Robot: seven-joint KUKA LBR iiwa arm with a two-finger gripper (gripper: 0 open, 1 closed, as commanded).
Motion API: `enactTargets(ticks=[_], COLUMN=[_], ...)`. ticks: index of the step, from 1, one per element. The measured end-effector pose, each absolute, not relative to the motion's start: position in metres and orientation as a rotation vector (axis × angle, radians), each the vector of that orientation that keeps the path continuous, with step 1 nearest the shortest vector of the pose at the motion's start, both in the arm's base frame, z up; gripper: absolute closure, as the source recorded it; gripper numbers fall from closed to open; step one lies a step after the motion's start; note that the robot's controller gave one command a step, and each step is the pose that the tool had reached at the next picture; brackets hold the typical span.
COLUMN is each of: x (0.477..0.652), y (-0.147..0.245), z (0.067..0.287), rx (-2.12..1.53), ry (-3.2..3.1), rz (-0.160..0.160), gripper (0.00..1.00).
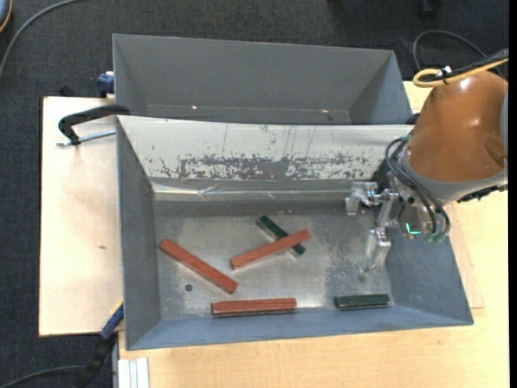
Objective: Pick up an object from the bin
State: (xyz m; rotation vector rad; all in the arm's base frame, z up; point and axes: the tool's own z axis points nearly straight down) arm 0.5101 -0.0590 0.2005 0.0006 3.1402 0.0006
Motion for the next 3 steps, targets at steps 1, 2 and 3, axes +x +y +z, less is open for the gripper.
enactTargets(ticks=[1,2,3], x=[0.575,0.575,0.569], y=[0.004,0.001,0.004], z=[0.067,0.071,0.227], rx=[-0.238,-0.234,-0.226], ry=[3.131,3.129,3.118], rz=[0.004,0.001,-0.001], gripper=[0.0,1.0,1.0])
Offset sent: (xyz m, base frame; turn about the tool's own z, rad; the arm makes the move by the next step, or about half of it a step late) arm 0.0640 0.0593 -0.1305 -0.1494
